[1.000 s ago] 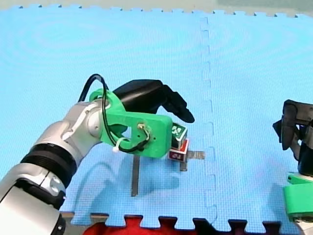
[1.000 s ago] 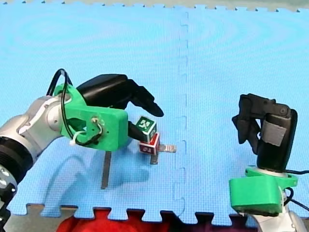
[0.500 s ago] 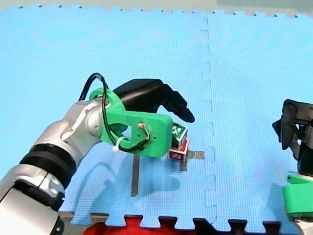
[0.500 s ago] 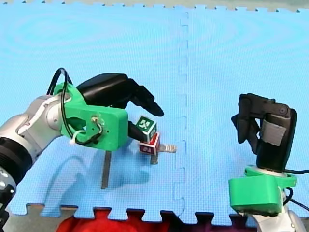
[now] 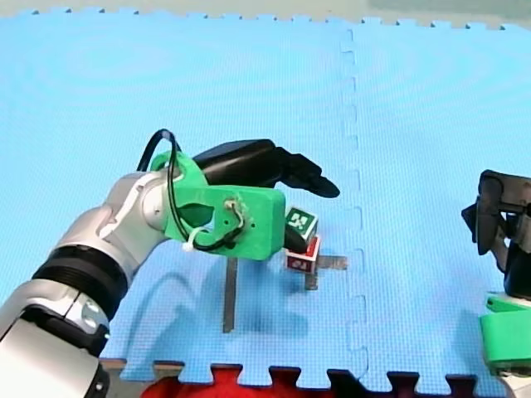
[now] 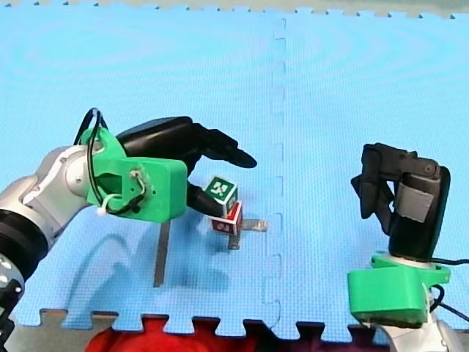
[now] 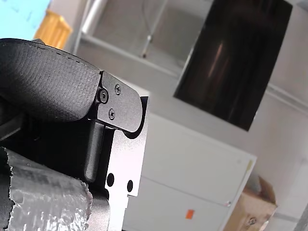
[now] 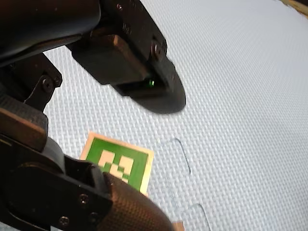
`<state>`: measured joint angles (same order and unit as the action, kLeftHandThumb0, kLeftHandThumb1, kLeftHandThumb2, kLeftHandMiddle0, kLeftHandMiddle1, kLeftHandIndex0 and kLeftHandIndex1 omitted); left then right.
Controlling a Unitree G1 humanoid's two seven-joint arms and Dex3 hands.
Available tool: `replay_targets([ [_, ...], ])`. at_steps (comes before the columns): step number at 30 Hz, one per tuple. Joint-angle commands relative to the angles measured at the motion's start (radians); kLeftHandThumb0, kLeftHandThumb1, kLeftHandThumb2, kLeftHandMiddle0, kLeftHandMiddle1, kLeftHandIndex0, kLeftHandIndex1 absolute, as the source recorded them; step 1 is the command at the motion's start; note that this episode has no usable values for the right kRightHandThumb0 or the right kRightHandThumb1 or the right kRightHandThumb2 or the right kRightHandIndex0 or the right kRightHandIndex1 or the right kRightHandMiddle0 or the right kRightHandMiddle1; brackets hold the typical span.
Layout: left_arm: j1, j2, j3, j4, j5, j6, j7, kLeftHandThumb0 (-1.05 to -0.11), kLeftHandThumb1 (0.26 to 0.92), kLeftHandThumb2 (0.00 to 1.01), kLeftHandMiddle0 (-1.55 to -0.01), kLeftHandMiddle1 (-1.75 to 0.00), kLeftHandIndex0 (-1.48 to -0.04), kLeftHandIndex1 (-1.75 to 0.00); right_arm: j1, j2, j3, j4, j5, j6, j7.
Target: Stack cube left
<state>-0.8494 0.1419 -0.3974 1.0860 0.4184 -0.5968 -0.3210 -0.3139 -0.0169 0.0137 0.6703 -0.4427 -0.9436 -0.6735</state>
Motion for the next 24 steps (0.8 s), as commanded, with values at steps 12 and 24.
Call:
replay_targets([
  [12, 0.025, 0.125, 0.081, -0.204, -0.124, 0.116, -0.255, -1.048, 0.92, 0.02, -0.68, -0.17, -0.31, 0.0, -0.022, -0.025, -0.009, 0.072, 0.008, -0.036, -0.015],
  [24, 0.087, 0.169, 0.247, 0.0, -0.238, -0.115, -0.081, -1.048, 0.921, 0.49, -0.83, -1.74, -0.33, -0.02, -0.047, -0.054, -0.021, 0.174, 0.031, -0.094, -0.009],
])
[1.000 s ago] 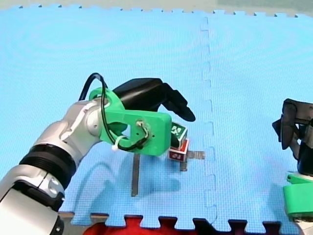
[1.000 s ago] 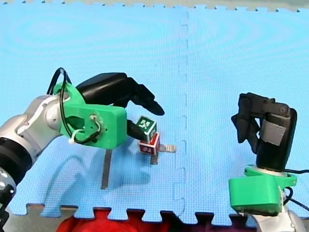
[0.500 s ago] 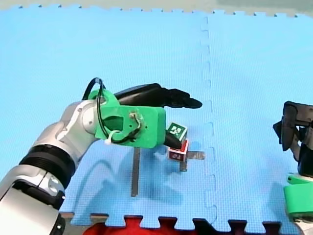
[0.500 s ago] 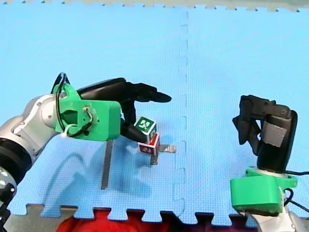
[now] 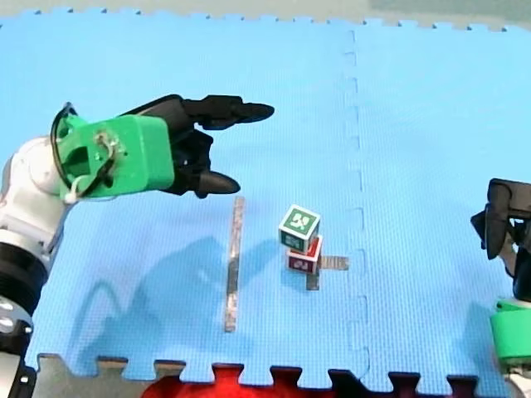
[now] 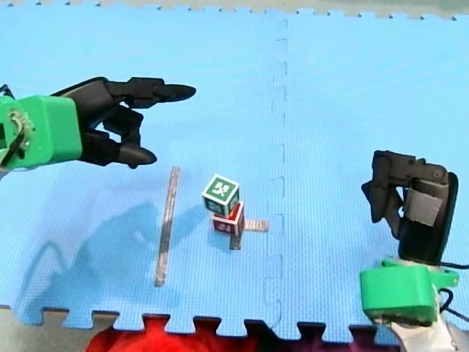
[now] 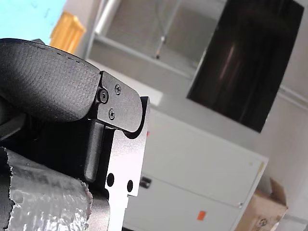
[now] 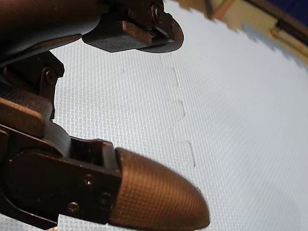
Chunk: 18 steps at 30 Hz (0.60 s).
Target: Stack cube left
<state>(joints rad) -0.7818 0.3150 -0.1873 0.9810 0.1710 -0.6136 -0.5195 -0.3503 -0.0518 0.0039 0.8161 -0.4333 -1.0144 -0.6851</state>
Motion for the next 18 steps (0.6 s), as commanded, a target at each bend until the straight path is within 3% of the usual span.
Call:
replay_targets([
  [1, 0.024, -0.004, 0.037, 0.122, 0.018, -0.119, 0.151, -1.048, 0.921, 0.52, -0.84, -1.75, -0.35, -0.02, -0.011, -0.02, -0.012, 0.033, 0.024, -0.027, 0.005],
  [9, 0.074, -0.027, 0.033, 0.231, 0.073, -0.193, 0.392, -1.048, 0.921, 0.59, -0.86, -1.75, -0.39, -0.04, -0.008, -0.033, -0.019, 0.061, 0.048, -0.058, 0.028],
  [13, 0.115, -0.057, 0.05, 0.25, 0.072, -0.2, 0.493, -1.048, 0.921, 0.63, -0.86, -1.75, -0.45, -0.05, -0.007, -0.046, -0.025, 0.073, 0.058, -0.073, 0.047],
  [15, 0.142, -0.097, 0.065, 0.26, 0.052, -0.196, 0.516, -1.048, 0.921, 0.64, -0.86, -1.75, -0.48, -0.06, -0.008, -0.055, -0.027, 0.079, 0.061, -0.08, 0.055],
  [18, 0.198, -0.203, 0.09, 0.266, 0.038, -0.189, 0.671, -1.03, 0.921, 0.6, -0.87, -1.75, -0.63, -0.11, -0.011, -0.066, -0.03, 0.089, 0.064, -0.091, 0.065],
])
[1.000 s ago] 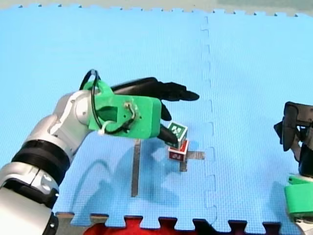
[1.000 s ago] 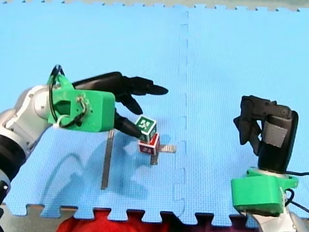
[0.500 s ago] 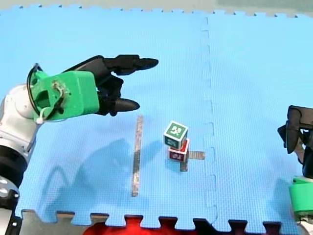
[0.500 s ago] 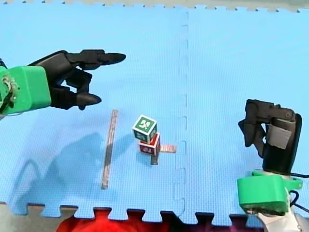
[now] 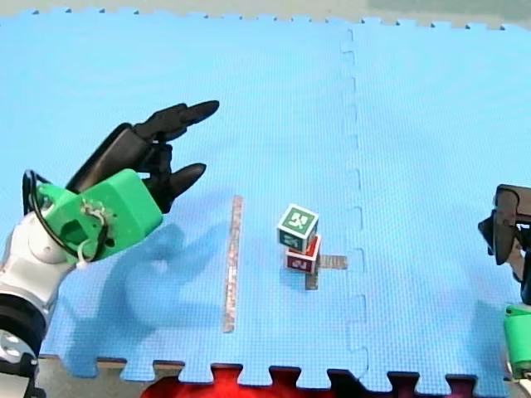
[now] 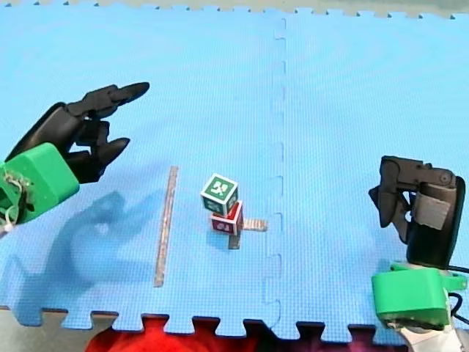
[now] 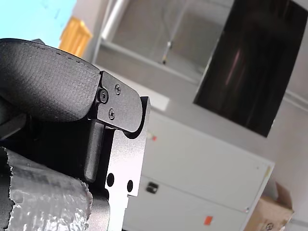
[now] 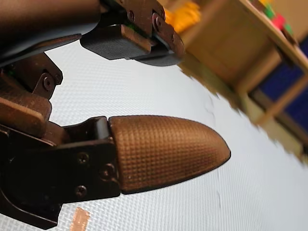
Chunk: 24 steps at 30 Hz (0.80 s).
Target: Stack cube left
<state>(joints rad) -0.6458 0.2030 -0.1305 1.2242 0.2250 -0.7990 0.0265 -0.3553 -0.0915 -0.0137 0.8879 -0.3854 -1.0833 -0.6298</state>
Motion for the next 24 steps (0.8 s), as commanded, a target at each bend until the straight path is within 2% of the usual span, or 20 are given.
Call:
replay_targets([
  [1, 0.08, -0.135, 0.056, 0.027, -0.045, -0.014, 0.138, -0.995, 0.921, 0.54, -0.87, -1.75, -0.67, -0.11, -0.007, -0.029, -0.013, 0.019, 0.017, -0.025, 0.012],
  [3, 0.105, -0.207, 0.11, 0.037, -0.121, -0.033, 0.095, -0.791, 0.921, 0.37, -0.85, -1.75, -0.72, -0.08, -0.008, -0.032, -0.014, 0.023, 0.018, -0.029, 0.017],
  [5, 0.113, -0.241, 0.139, 0.042, -0.166, -0.032, 0.039, -0.713, 0.921, 0.34, -0.75, -1.75, -0.73, -0.06, -0.008, -0.033, -0.015, 0.023, 0.02, -0.03, 0.022],
  [7, 0.115, -0.249, 0.138, 0.041, -0.168, -0.026, 0.02, -0.767, 0.921, 0.41, -0.65, -1.75, -0.68, -0.02, -0.005, -0.034, -0.016, 0.019, 0.021, -0.03, 0.027],
  [9, 0.114, -0.256, 0.139, 0.04, -0.167, -0.015, 0.013, -0.861, 0.921, 0.5, -0.63, -1.75, -0.63, -0.01, -0.002, -0.037, -0.018, 0.012, 0.023, -0.03, 0.034],
  [14, 0.101, -0.269, 0.16, 0.037, -0.173, 0.027, -0.008, -0.92, 0.921, 0.58, -0.65, -1.75, -0.6, 0.0, 0.007, -0.045, -0.024, 0.003, 0.034, -0.039, 0.058],
  [18, 0.079, -0.238, 0.129, 0.028, -0.116, 0.028, 0.008, -0.929, 0.921, 0.65, -0.59, -1.73, -0.57, 0.0, 0.009, -0.046, -0.027, 0.004, 0.038, -0.042, 0.073],
  [19, 0.074, -0.227, 0.117, 0.027, -0.096, 0.026, 0.014, -0.934, 0.921, 0.67, -0.58, -1.64, -0.57, 0.0, 0.008, -0.046, -0.027, 0.007, 0.04, -0.044, 0.078],
  [20, 0.071, -0.216, 0.104, 0.027, -0.075, 0.025, 0.018, -0.94, 0.921, 0.68, -0.61, -1.44, -0.55, 0.0, 0.007, -0.047, -0.027, 0.012, 0.043, -0.046, 0.083],
  [21, 0.068, -0.206, 0.092, 0.026, -0.057, 0.023, 0.019, -0.957, 0.921, 0.7, -0.62, -1.15, -0.52, 0.0, 0.007, -0.047, -0.027, 0.016, 0.045, -0.049, 0.088],
  [22, 0.067, -0.193, 0.081, 0.023, -0.04, 0.022, 0.013, -0.96, 0.921, 0.71, -0.63, -1.03, -0.51, 0.0, 0.006, -0.047, -0.028, 0.02, 0.047, -0.051, 0.092],
  [23, 0.065, -0.183, 0.073, 0.02, -0.029, 0.023, 0.006, -0.985, 0.921, 0.74, -0.67, -0.78, -0.46, 0.0, 0.005, -0.047, -0.028, 0.023, 0.049, -0.053, 0.096],
  [24, 0.065, -0.174, 0.069, 0.016, -0.023, 0.026, -0.005, -1.003, 0.921, 0.75, -0.7, -0.59, -0.43, 0.0, 0.005, -0.047, -0.029, 0.027, 0.052, -0.056, 0.1],
])
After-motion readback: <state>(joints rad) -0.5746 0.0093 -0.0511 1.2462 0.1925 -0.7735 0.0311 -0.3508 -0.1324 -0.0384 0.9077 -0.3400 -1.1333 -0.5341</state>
